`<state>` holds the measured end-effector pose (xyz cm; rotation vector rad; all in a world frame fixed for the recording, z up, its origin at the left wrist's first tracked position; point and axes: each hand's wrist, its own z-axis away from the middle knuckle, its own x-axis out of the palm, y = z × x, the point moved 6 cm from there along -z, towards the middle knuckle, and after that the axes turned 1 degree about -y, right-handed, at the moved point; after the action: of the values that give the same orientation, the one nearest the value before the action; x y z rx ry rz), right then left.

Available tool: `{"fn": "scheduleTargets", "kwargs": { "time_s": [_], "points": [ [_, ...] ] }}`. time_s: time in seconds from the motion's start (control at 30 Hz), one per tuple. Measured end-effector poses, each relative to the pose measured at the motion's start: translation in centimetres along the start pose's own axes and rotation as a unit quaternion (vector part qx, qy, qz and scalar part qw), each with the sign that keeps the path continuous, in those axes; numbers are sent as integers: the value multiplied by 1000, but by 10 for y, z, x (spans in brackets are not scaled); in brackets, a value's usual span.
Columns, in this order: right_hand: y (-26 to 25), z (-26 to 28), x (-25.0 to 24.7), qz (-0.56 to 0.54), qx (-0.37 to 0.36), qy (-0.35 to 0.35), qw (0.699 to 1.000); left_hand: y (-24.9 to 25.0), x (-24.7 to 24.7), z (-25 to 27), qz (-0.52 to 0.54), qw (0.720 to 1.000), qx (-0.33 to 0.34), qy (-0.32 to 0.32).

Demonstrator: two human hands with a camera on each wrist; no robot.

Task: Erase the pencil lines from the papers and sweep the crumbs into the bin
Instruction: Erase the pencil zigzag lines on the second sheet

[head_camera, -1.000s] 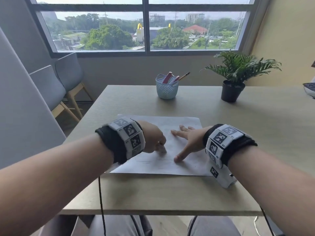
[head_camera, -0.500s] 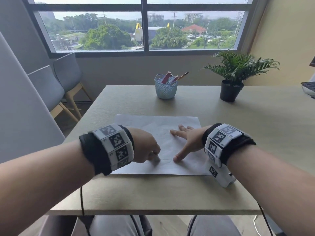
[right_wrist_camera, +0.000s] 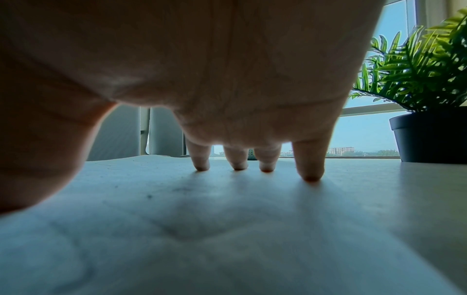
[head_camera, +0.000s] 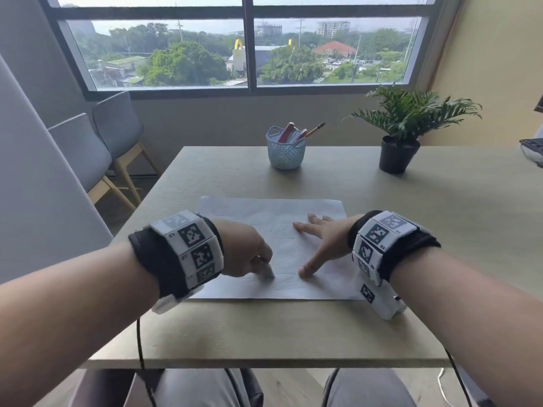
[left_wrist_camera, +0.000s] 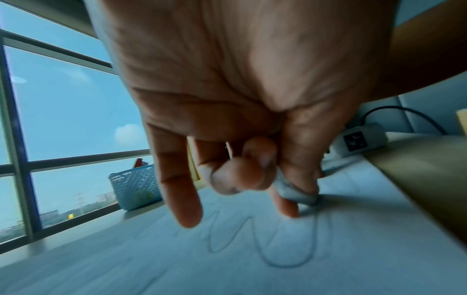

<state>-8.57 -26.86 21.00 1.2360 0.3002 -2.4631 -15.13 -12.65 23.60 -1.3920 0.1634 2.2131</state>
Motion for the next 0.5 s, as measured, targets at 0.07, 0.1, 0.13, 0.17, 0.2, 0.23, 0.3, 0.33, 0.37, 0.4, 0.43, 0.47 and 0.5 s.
{"fn": "scheduleTargets", "kwargs": {
  "time_s": [0.07,0.1,0.13,0.17,0.2,0.23,0.3,0.33,0.37,0.4,0.43,0.47,0.5],
  "points": [
    [0,1,0,-2,1,-1,1000,-4,-4,-4,6,1000,-15,18],
    [0,1,0,-4,1,-2,1000,-5,-5,-6,6,1000,-19,22],
    [0,1,0,-5,1,-3,1000,-4,-5,-6,1,1000,-18,21],
    [0,1,0,-6,2,-3,1000,-1,-5,-5,-9,1000,-12,16],
    [0,1,0,-6,2,-3,1000,3,-3,-3,-22,1000,-5,9],
    [0,1,-1,-5,2,-2,1000,7,-2,-2,-35,999,2,3],
    [0,0,-1,-4,3,-1,1000,11,-2,-1,-51,999,12,1],
    [1,0,0,-4,3,-1,1000,11,-4,-3,-49,999,12,4],
    [1,-1,0,-2,3,-1,1000,10,-6,-6,-41,999,9,10],
    [1,-1,0,0,3,0,1000,8,-9,-8,-33,999,6,18],
    [1,-2,1,1,4,0,1000,8,-11,-10,-29,999,3,26],
    [1,-2,1,1,4,1,1000,8,-12,-10,-29,999,1,29],
    [1,-2,1,0,4,2,1000,9,-11,-10,-32,999,1,26]
  ]
}}
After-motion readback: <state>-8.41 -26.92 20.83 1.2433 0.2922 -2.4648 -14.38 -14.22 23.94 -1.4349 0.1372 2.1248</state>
